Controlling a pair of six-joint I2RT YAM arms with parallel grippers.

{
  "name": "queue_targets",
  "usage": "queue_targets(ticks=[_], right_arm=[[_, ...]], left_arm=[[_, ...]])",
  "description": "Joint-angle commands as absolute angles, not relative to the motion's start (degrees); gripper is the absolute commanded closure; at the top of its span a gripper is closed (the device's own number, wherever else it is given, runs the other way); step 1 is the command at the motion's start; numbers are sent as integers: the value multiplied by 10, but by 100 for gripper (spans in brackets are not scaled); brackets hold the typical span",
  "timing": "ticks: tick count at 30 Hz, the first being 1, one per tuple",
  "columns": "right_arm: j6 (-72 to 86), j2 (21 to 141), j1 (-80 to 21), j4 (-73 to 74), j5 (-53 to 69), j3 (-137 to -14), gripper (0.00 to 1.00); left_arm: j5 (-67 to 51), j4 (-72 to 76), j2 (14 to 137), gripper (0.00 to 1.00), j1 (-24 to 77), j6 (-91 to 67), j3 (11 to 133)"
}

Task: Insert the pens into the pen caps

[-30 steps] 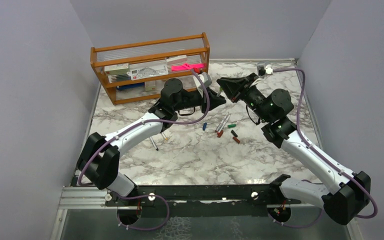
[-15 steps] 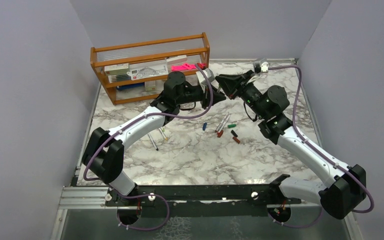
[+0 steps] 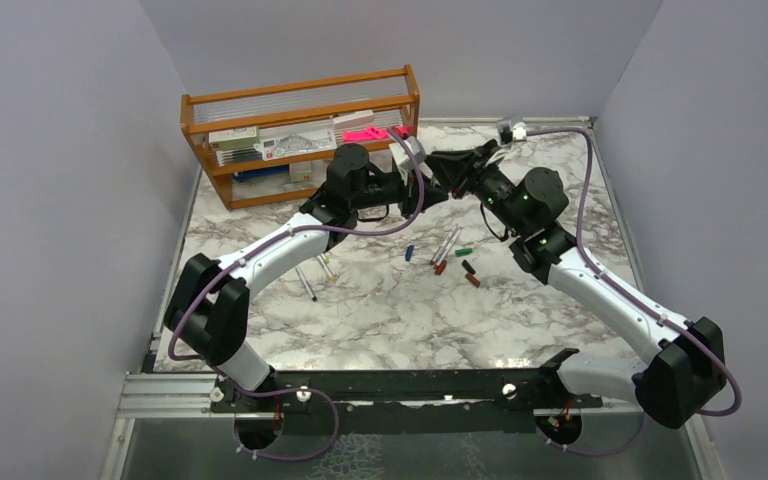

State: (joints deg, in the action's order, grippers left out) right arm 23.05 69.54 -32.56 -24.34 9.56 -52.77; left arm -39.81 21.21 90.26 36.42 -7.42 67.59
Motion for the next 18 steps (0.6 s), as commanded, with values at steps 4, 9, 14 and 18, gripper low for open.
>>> queue_targets(ticks=[4,9,14,18], right_arm=[[265,709,-355,-87,158,-538,58],[260,694,-355,-90,147,-538,56],[261,672,-354,-79,136,-514,79],[255,657,-355,-65,106,-501,98]], left_arm=[[-399,421,854,100,378,-117,649],[-383,422,851,100,378,-136,630],[-333,423,855,100,378,-172,635],[-340,429,867,94,379,-195,647]])
